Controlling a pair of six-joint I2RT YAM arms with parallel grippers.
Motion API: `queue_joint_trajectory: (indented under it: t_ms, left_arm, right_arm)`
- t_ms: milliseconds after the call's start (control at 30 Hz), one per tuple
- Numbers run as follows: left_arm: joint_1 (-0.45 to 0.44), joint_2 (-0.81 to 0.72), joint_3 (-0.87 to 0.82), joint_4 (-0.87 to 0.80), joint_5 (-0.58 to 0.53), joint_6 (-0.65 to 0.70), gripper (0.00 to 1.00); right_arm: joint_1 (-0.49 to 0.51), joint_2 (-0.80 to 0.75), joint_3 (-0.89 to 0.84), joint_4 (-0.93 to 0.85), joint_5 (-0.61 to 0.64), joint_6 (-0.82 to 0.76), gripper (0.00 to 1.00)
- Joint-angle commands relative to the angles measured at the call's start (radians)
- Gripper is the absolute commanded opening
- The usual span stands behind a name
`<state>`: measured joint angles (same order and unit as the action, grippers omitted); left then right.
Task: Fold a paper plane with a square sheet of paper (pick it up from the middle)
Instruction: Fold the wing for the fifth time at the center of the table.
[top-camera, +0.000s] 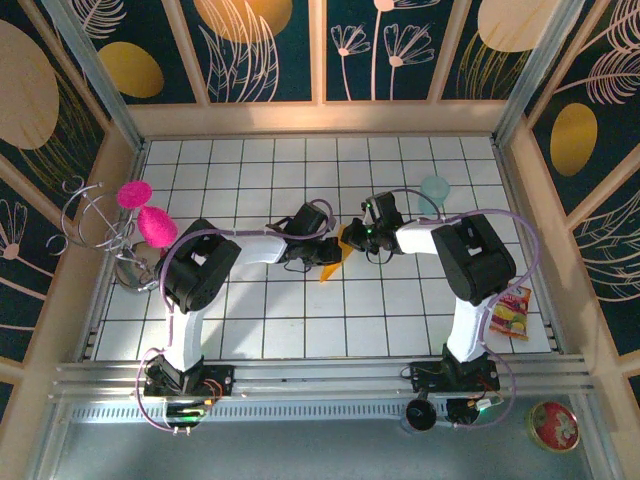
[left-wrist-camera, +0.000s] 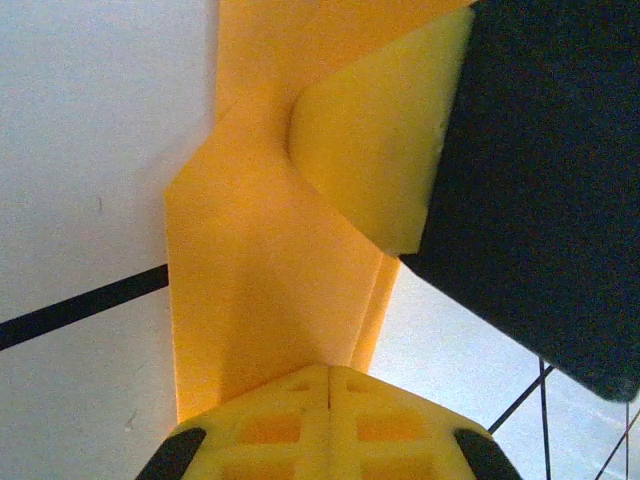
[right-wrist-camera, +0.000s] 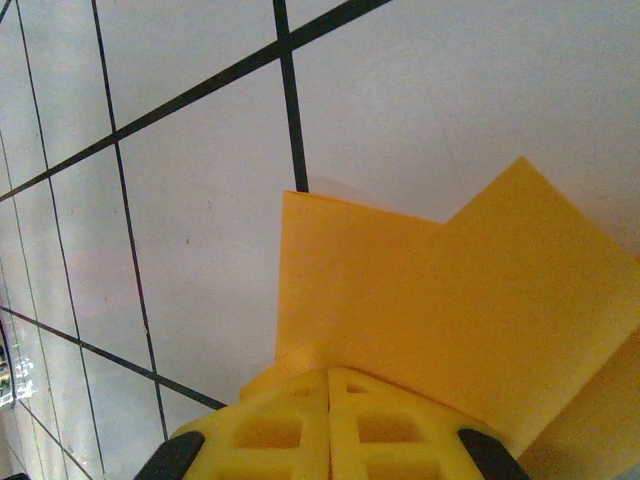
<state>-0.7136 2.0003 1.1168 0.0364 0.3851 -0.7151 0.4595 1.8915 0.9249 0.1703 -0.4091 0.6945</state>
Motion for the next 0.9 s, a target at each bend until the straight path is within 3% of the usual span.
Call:
queue_joint_trajectory:
  t_ms: [0, 367, 533, 733, 867]
  left_arm:
    - [-0.003, -0.005, -0.043, -0.082, -0.011, 0.024, 0.0]
    - [-0.01, -0.129, -0.227, -0.174, 0.002, 0.077, 0.0]
    - [-0.009, -0.229, -0.242, -0.24, -0.086, 0.088, 0.0]
    - [-0.007, -0.4, -0.219, -0.02, -0.184, 0.073, 0.0]
    - [-0.009, -0.326, -0.151, 0.058, -0.097, 0.065, 0.0]
  right_arm:
    - [-0.006, 0.058, -0.018, -0.119, 0.042, 0.005, 0.07]
    - [-0.008, 0.064, -0.024, -0.118, 0.045, 0.008, 0.07]
    - [-0.01, 0.059, -0.027, -0.117, 0.039, 0.007, 0.07]
    - [-0.012, 0.058, -0.031, -0.115, 0.041, 0.004, 0.07]
    - [-0.013, 0.057, -0.036, -0.108, 0.04, 0.009, 0.07]
